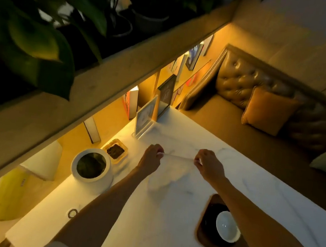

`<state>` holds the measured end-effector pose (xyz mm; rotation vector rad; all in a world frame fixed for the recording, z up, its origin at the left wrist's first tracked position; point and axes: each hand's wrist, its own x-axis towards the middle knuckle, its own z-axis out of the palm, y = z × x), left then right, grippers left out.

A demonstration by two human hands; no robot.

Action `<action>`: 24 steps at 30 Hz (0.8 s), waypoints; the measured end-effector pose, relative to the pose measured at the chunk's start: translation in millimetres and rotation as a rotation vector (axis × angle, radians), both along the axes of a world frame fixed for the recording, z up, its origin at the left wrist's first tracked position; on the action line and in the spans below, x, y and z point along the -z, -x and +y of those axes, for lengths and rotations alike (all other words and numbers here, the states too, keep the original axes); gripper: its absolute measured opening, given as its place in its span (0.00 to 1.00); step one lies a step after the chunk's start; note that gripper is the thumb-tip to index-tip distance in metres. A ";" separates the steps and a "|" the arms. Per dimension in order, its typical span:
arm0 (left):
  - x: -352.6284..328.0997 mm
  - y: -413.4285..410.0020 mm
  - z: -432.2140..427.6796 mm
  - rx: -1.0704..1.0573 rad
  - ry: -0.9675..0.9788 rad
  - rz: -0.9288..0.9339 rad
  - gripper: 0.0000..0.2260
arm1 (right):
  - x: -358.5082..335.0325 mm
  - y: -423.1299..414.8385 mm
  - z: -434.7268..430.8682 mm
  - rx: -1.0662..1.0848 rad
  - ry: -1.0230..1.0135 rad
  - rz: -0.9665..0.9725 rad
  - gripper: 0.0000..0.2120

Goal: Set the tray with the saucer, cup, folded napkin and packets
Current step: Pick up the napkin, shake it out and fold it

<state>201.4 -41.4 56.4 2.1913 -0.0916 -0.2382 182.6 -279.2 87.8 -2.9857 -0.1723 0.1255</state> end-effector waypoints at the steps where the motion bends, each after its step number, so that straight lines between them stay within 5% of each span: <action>1: -19.8 1.8 0.8 0.012 0.019 -0.029 0.08 | -16.0 5.4 -0.5 -0.002 -0.016 -0.017 0.09; 16: -236.7 50.4 22.3 -0.001 0.245 -0.228 0.05 | -204.5 105.6 -28.3 0.110 -0.284 -0.106 0.15; 24: -264.0 78.6 0.2 0.006 0.391 -0.196 0.11 | -253.4 167.6 -47.2 0.156 -1.043 -0.183 0.06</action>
